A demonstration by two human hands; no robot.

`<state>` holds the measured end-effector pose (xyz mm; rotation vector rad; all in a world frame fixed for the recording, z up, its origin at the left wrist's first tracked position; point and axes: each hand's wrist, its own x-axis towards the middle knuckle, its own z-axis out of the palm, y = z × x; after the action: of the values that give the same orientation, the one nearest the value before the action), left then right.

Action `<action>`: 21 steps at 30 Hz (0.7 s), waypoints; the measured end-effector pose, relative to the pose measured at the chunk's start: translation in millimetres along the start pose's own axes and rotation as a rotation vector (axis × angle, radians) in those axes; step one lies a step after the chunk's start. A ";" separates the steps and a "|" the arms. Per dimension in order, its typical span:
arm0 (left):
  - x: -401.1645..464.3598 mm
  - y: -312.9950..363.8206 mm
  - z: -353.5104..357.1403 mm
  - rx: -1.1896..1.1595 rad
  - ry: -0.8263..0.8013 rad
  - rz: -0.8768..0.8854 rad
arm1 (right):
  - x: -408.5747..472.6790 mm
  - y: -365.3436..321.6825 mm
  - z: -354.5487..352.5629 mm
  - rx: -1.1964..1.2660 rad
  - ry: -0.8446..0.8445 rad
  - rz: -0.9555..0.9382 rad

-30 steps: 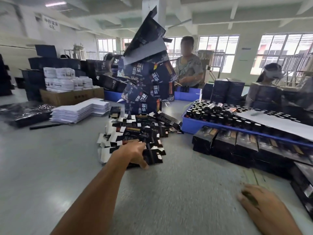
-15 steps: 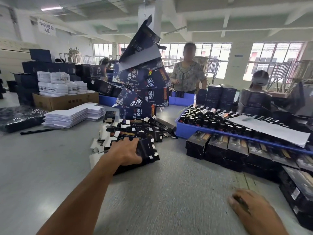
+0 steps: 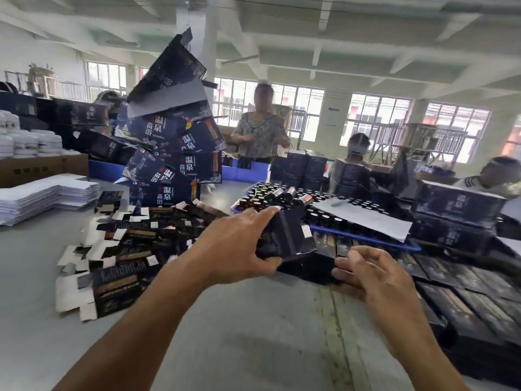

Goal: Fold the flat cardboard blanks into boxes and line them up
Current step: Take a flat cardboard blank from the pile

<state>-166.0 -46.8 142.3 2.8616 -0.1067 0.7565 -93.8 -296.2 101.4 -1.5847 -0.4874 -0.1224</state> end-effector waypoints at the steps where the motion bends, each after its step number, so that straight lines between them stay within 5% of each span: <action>1: 1.9 11.9 3.6 -0.011 -0.003 0.040 | 0.4 -10.8 -3.1 0.058 -0.005 -0.011; 12: -0.4 45.5 19.1 -0.253 -0.081 0.258 | -4.2 -40.8 -33.1 -0.197 -0.287 0.033; 21: -3.9 44.7 17.0 -0.280 -0.132 0.346 | -3.3 -38.7 -31.6 -0.064 -0.337 0.120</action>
<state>-166.3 -93.8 132.7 2.6475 -0.6824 0.5532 -104.7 -327.8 138.8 -1.7016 -0.6528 0.2262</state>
